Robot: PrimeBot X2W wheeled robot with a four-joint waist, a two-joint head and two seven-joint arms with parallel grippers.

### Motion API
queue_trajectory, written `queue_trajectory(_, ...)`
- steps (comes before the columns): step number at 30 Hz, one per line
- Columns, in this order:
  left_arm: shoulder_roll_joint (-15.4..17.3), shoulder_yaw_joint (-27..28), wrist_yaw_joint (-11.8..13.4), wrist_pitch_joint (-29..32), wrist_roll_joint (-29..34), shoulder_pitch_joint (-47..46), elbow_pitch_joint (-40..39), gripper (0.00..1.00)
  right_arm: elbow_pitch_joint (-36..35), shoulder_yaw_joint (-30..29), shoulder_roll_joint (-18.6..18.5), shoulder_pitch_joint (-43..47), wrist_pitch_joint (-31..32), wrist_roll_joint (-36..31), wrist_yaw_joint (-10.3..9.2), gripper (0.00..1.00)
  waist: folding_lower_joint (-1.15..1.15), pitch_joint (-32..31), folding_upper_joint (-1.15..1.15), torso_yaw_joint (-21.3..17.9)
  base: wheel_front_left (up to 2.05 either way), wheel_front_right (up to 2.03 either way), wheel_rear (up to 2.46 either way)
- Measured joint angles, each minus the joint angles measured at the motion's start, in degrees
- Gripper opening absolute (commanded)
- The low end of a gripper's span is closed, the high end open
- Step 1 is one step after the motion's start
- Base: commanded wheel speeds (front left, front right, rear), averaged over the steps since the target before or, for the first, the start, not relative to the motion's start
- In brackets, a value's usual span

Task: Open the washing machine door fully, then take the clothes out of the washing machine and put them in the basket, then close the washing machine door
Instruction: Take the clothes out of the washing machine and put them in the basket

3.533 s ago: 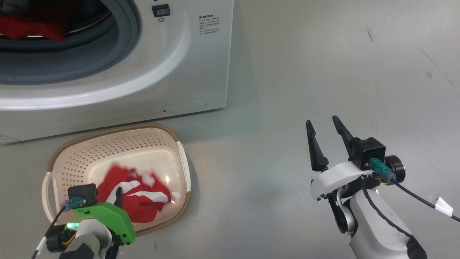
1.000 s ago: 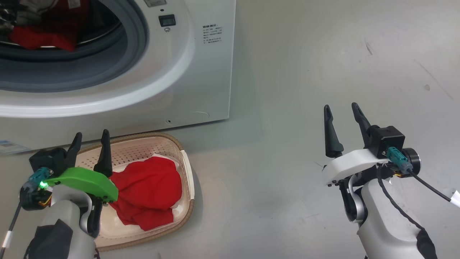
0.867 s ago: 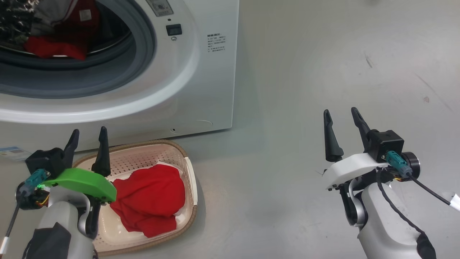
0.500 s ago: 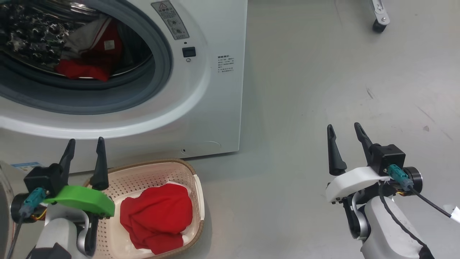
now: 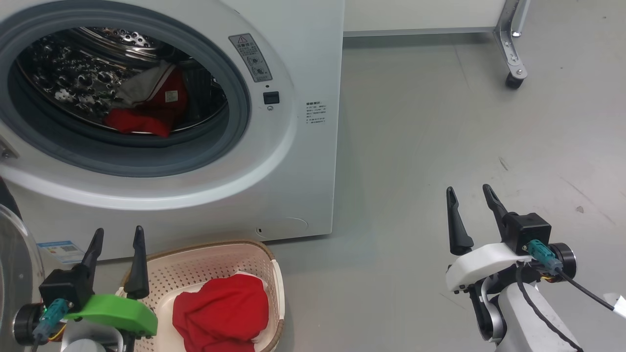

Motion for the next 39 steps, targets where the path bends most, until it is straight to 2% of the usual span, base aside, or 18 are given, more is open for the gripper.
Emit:
queue_trajectory(19, -0.9, 0.7, 0.2, 0.0, 1.1, 5.1, -5.3, 1.0, -1.7, -0.2, 0.0, 0.9, 0.0, -1.0, 0.49, 1.0, 0.0, 0.2, 0.0, -0.8, 0.0, 0.0, 0.0)
queue_trajectory(33, -1.1, 1.2, 0.2, 0.0, 1.0, 5.0, -9.0, 1.0, -2.9, 1.2, 0.1, 0.8, 0.0, -2.4, 0.45, 1.0, 0.0, 6.6, 0.0, -1.3, 0.0, 0.0, 0.0)
queue_trajectory(39, -1.2, 1.2, 0.1, 0.0, 1.0, 0.6, -10.0, 1.0, -3.2, 1.9, 0.1, 0.6, 0.0, -2.7, 0.44, 1.0, 0.0, 10.9, 0.0, -1.6, 0.0, 0.0, 0.0)
